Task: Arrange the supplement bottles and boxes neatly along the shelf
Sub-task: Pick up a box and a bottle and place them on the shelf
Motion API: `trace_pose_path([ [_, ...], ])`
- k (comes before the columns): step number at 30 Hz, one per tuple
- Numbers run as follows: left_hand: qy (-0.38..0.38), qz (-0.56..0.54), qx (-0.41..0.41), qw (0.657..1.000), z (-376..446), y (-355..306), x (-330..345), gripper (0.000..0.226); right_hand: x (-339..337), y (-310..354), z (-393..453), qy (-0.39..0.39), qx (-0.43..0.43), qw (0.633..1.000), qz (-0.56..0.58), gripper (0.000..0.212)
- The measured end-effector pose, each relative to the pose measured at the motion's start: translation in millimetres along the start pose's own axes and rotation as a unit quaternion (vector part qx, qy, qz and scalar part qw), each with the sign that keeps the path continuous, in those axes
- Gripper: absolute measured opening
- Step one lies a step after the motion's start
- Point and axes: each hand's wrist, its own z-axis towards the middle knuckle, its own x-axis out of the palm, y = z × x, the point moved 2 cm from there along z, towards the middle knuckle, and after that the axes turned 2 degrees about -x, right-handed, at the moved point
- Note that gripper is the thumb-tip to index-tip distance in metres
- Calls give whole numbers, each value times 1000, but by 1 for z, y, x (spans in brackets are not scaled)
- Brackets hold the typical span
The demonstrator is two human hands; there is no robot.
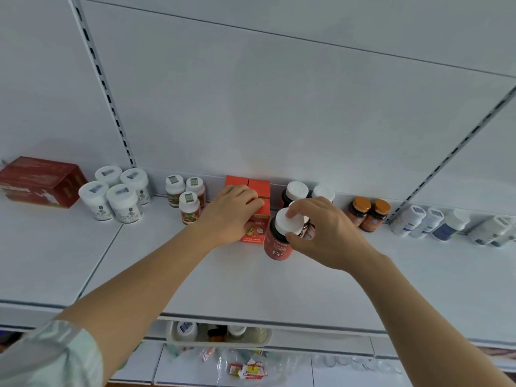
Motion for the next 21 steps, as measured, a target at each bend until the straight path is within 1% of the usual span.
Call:
trace_pose_path([
  [6,23,28,5,999,-4,0,3,54,-1,8,-3,-11,10,1000,-15,32],
  [15,3,63,9,998,-4,-3,6,48,-4,15,-6,-12,27,999,-28,32],
  [21,2,79,-4,997,-5,-7,8,47,-5,21,-10,-1,42,999,-30,33],
])
